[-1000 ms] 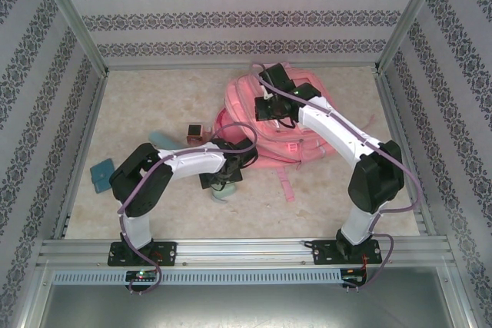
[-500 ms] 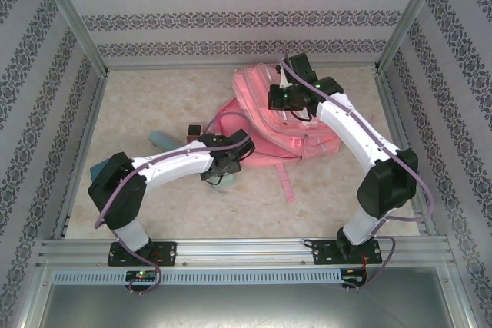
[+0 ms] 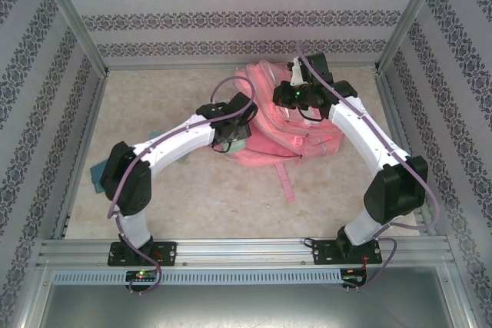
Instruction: Pack books, pencil case, and school supplies into a backpack
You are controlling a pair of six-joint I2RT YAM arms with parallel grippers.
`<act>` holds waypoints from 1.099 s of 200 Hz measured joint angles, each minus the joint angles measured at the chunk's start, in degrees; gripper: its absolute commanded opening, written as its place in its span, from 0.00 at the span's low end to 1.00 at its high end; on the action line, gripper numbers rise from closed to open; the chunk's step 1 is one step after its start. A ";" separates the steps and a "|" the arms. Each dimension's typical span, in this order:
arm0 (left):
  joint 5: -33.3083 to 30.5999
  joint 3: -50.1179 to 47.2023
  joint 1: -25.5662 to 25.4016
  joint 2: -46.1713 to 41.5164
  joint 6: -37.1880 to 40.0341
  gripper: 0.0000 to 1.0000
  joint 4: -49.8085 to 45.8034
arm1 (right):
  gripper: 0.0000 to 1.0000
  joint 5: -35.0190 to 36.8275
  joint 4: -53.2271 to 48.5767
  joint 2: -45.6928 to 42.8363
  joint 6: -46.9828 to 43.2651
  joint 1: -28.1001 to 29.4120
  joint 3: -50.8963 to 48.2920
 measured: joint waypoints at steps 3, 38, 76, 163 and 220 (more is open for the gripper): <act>0.04 0.74 0.20 0.83 0.28 0.76 0.07 | 0.00 -0.20 0.15 -0.11 0.13 -0.02 -0.22; 0.85 9.55 1.14 10.80 2.89 0.76 1.11 | 0.00 -1.77 2.19 -0.72 1.57 -0.17 -1.84; 2.25 14.93 2.75 17.62 3.89 0.76 2.23 | 0.00 -2.60 3.39 -1.33 2.36 -0.66 -2.73; 6.69 28.92 3.98 27.56 4.79 0.78 3.96 | 0.00 -2.54 4.48 -1.33 2.62 -1.14 -3.69; 8.68 30.84 4.04 29.33 5.84 1.00 4.20 | 0.00 -2.14 4.31 -1.25 2.69 -1.51 -3.69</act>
